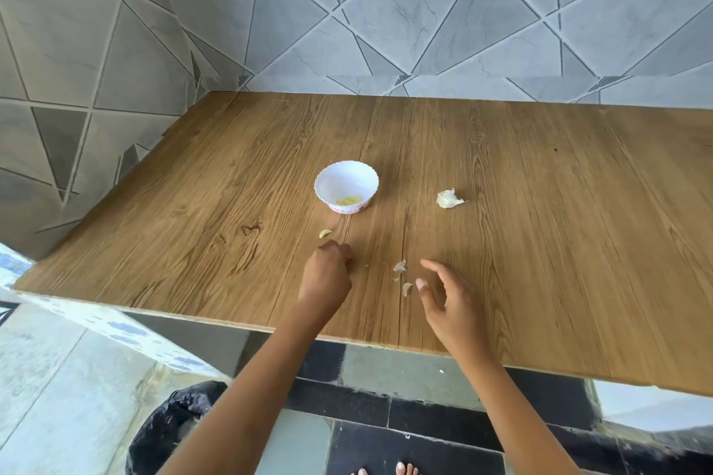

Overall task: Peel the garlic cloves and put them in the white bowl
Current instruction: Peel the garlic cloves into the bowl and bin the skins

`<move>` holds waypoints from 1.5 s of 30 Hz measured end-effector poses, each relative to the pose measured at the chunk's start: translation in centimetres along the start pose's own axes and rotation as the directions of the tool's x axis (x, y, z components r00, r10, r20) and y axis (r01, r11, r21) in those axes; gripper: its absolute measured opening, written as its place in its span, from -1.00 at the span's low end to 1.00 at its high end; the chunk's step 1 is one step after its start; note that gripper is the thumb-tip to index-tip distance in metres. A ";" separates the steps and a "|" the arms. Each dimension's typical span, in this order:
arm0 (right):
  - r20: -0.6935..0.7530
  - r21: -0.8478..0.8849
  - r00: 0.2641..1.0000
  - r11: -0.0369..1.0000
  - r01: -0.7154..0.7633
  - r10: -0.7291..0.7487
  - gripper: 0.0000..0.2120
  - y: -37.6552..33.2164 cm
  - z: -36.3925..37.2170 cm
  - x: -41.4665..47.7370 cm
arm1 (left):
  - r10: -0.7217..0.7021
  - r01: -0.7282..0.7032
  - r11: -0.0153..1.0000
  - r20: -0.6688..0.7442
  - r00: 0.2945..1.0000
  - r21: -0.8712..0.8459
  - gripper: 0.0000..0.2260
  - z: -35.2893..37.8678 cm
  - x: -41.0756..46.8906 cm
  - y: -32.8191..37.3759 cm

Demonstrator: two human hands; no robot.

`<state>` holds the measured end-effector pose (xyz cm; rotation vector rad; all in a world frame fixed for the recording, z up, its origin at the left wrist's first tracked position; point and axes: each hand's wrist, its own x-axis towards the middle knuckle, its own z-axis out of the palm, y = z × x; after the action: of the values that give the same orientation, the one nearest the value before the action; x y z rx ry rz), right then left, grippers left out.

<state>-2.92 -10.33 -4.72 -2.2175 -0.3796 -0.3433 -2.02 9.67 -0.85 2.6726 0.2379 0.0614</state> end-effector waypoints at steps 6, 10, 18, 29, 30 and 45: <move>-0.012 -0.003 0.996 0.996 -0.085 0.085 -0.69 0.2 -1.9 -1.0 | 0.201 -0.197 0.979 0.088 0.976 -0.056 -0.73 2.3 -0.3 4.4; 0.027 0.142 0.982 0.972 -0.188 0.186 -0.69 0.0 -3.1 -1.3 | 0.181 -0.176 0.976 0.034 0.983 -0.127 -0.70 1.5 0.4 5.2; 0.083 0.386 0.951 0.870 -0.308 0.299 -0.71 -0.7 -3.7 -0.9 | 0.329 -0.351 0.936 0.280 0.902 0.029 -0.70 1.2 -0.1 6.0; 0.441 0.810 0.716 0.104 -0.577 0.541 -0.73 -2.1 -3.2 0.9 | 0.406 -0.420 0.901 0.129 0.905 0.111 -0.82 2.1 -0.7 5.3; 0.485 0.817 0.686 -0.001 -0.577 0.542 -0.71 -2.4 -3.2 1.2 | 0.366 -0.372 0.928 0.120 0.923 0.032 -0.84 1.5 -0.3 5.6; 0.651 0.758 0.467 -0.494 -0.425 0.598 -0.73 -5.1 -2.6 4.3 | 0.440 -0.435 0.898 0.157 0.884 -0.066 -0.78 -1.8 -1.0 10.7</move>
<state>-1.21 -8.65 2.00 -0.4519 0.6369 0.4075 -1.42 0.84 5.50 2.6305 -0.4226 -0.0209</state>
